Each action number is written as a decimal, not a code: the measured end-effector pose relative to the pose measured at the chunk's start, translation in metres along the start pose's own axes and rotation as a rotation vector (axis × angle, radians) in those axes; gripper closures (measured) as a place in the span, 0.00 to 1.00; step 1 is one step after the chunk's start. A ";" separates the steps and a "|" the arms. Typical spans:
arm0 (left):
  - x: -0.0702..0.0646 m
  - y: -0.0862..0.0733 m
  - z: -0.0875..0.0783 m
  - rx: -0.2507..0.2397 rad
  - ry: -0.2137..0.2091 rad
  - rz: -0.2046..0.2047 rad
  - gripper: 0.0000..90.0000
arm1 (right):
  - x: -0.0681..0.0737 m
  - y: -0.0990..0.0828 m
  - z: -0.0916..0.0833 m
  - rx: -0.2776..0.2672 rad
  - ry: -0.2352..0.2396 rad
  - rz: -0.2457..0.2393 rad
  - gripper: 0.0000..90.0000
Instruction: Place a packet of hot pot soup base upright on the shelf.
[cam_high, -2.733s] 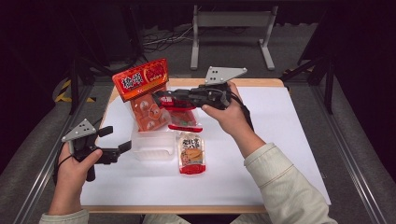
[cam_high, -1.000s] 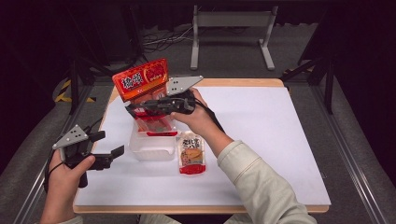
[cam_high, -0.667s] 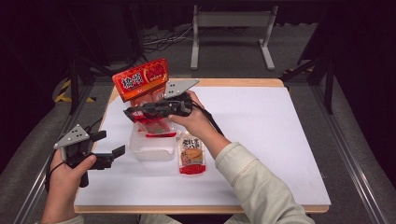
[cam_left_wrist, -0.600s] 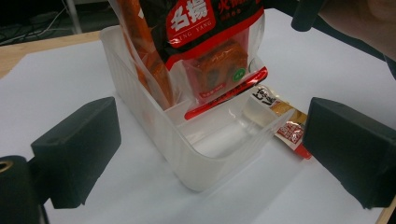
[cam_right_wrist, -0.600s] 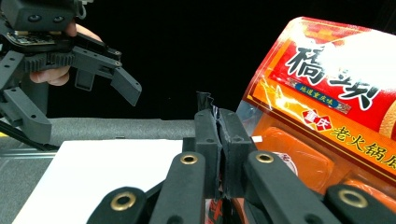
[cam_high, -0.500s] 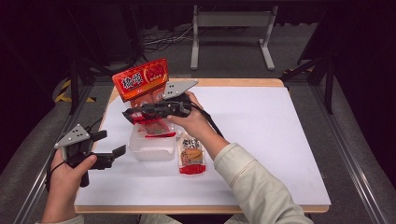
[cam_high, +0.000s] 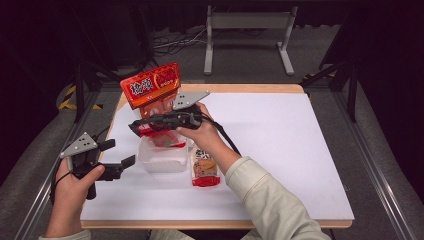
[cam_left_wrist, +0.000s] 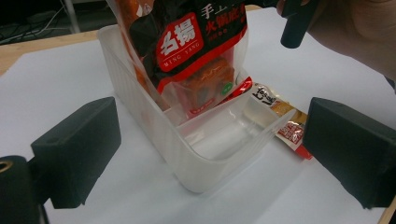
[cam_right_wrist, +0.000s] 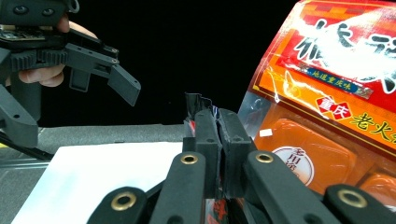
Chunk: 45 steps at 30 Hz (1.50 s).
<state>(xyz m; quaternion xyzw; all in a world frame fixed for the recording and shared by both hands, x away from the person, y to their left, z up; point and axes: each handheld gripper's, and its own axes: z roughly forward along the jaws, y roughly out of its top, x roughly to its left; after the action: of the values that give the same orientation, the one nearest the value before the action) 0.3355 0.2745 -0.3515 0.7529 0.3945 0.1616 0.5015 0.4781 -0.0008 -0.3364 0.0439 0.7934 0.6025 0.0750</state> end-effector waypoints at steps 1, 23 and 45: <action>0.000 0.000 0.000 0.000 -0.004 0.002 0.06 | 0.000 -0.001 0.001 -0.002 0.002 0.002 0.98; 0.001 0.003 0.007 0.007 -0.012 0.007 0.06 | 0.000 -0.033 -0.021 0.064 -0.037 0.086 0.91; 0.005 0.008 0.015 0.007 -0.022 0.007 0.06 | -0.001 -0.039 -0.061 0.098 -0.108 0.234 0.52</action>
<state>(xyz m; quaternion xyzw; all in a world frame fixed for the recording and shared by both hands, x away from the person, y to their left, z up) 0.3515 0.2676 -0.3522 0.7577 0.3868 0.1535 0.5027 0.4692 -0.0695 -0.3574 0.1722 0.8061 0.5644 0.0446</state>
